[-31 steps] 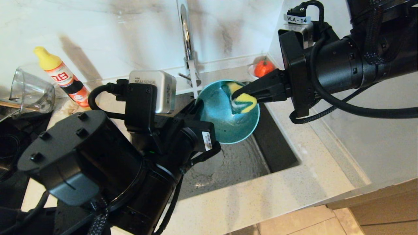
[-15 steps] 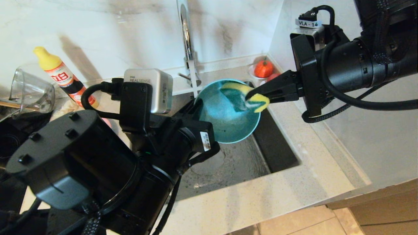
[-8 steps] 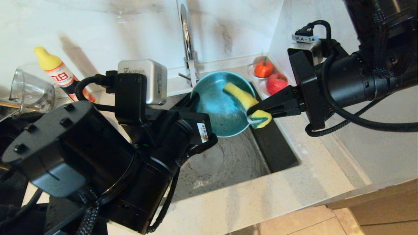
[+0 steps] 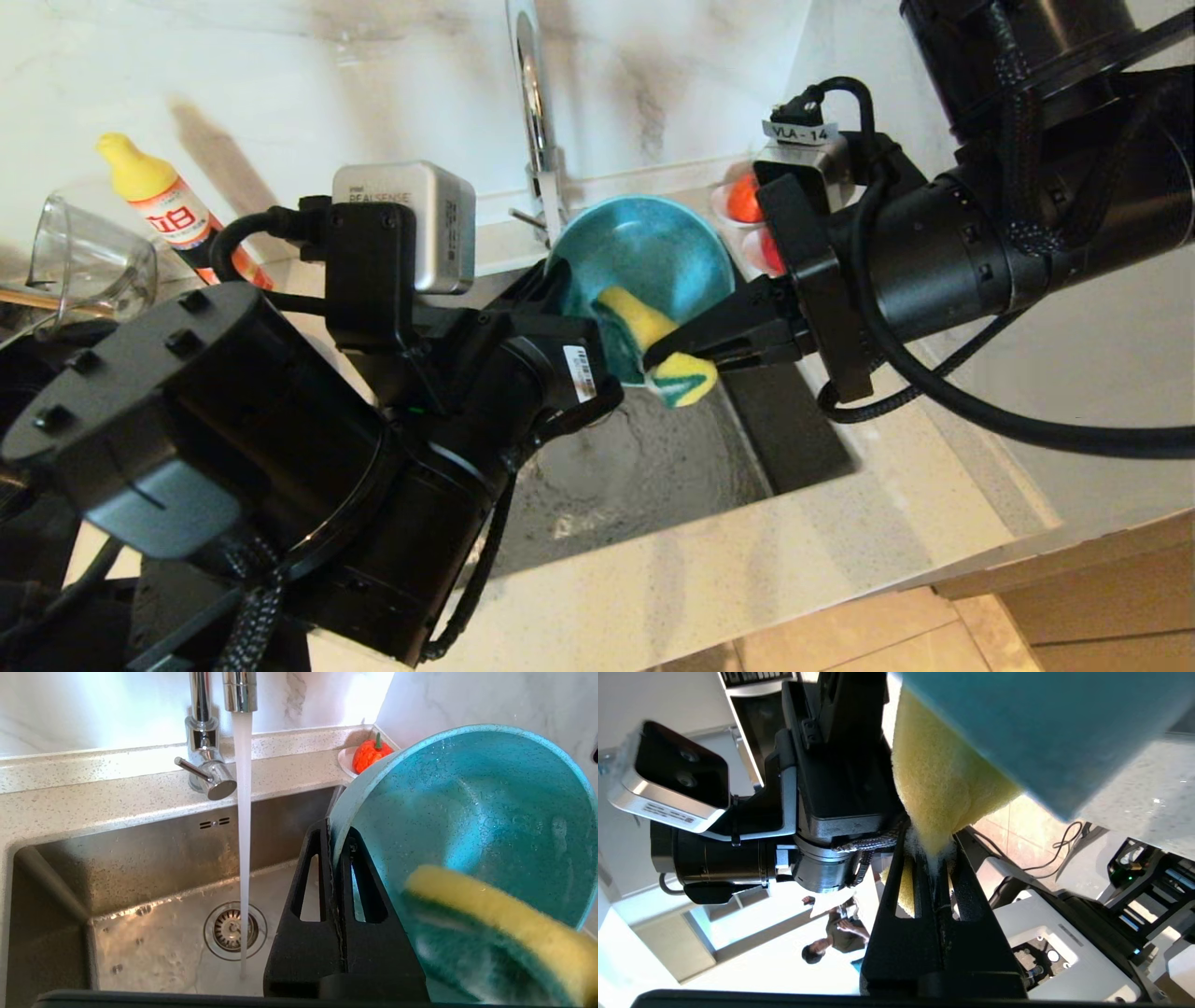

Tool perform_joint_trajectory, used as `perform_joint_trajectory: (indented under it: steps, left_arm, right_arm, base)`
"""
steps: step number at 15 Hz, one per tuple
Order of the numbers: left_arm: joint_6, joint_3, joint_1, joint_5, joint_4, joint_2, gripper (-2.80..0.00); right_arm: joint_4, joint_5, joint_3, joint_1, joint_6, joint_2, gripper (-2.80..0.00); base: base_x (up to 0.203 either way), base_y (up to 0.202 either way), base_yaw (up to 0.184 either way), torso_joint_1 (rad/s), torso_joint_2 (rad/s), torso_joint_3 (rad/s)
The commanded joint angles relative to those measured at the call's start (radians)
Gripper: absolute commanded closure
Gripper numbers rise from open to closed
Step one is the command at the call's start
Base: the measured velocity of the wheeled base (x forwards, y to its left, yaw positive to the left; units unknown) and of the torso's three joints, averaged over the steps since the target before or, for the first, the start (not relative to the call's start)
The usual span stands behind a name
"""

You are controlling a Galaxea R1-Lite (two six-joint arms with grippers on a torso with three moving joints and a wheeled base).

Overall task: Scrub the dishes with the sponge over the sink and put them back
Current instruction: Wipe the bowl

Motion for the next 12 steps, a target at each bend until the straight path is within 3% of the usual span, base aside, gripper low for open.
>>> perform_joint_trajectory:
  steps: [1, 6, 12]
  left_arm:
    - [-0.002, 0.002, 0.0, 0.002, -0.007, 0.005, 0.0]
    - [-0.005, 0.014, 0.013, 0.002, -0.007, 0.012, 0.0]
    - [-0.003, 0.031, 0.044, 0.0, -0.006, 0.005, 0.0]
  right_arm:
    - [0.003, 0.002, -0.012, 0.007, 0.004, 0.011, 0.0]
    - [0.005, 0.001, -0.019, -0.05, 0.0, -0.039, 0.0]
    - [0.016, 0.001, -0.016, -0.053, -0.002, -0.113, 0.0]
  base:
    - [0.0, 0.0, 0.0, 0.0, 0.0, 0.0]
    - [0.0, 0.0, 0.0, 0.0, 0.0, 0.0]
    - [0.0, 0.0, 0.0, 0.0, 0.0, 0.0]
